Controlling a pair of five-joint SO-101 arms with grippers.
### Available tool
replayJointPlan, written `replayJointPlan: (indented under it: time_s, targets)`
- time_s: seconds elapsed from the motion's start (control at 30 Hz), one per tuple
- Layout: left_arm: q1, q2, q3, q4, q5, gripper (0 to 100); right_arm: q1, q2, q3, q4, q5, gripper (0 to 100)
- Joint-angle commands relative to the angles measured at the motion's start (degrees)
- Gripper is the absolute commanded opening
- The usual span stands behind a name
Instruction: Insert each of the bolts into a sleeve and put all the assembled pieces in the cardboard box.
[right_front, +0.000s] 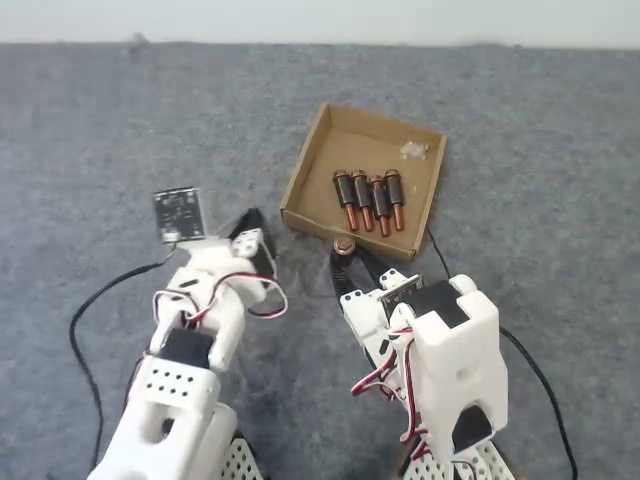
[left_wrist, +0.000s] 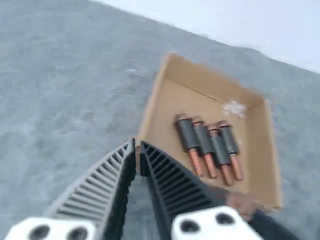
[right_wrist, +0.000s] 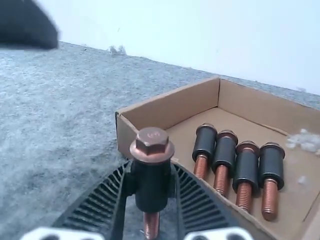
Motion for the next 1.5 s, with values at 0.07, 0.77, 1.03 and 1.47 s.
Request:
replayJointPlan:
  time_s: [0.07, 0.77, 1.03, 1.47]
  targets:
    - [-4.84, -2.29, 3.74, 6.95, -7.65, 1, 0.66, -1.63, -1.49, -0.04, -0.44, 0.6]
    - [-21.71, -2.29, 4.79, 9.23, -12.48, 1, 0.75, -24.57, 9.67, 21.41, -0.26, 0.6]
    - [-18.99, -2.29, 7.25, 6.95, -16.53, 1, 3.65, -41.89, 10.29, 44.09, -0.44, 0.6]
    - [-17.41, -1.85, 5.93, 14.24, -16.62, 1, 7.87, -64.22, 5.89, 84.79, -0.53, 0.6]
